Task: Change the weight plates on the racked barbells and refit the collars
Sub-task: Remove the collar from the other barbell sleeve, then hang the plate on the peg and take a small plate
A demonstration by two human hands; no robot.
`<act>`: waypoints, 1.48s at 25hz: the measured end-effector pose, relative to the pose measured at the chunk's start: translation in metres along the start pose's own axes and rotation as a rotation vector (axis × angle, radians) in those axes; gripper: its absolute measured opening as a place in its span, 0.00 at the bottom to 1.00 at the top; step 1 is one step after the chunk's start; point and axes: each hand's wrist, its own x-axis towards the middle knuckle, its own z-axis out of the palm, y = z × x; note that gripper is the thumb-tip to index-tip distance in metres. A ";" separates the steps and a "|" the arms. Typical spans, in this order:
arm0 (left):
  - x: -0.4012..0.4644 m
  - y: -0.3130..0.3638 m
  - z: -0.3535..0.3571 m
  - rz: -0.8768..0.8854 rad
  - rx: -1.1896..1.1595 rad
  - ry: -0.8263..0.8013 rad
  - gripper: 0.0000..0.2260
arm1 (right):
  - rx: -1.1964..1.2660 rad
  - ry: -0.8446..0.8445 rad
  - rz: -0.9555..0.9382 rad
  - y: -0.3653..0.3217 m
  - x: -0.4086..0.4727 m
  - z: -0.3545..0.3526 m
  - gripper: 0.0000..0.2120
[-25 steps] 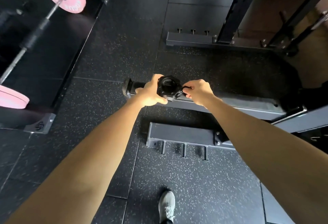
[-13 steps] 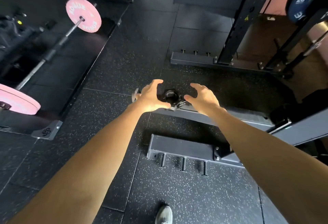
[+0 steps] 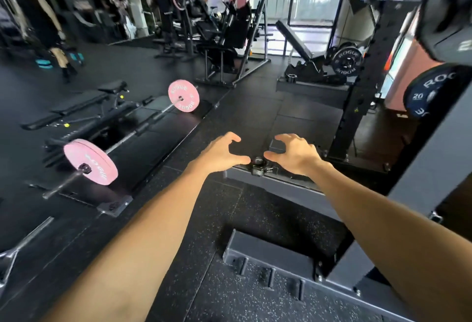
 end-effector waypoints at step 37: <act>-0.146 0.404 -0.006 0.509 -0.048 0.202 0.24 | -0.095 0.508 0.108 0.145 -0.259 -0.367 0.33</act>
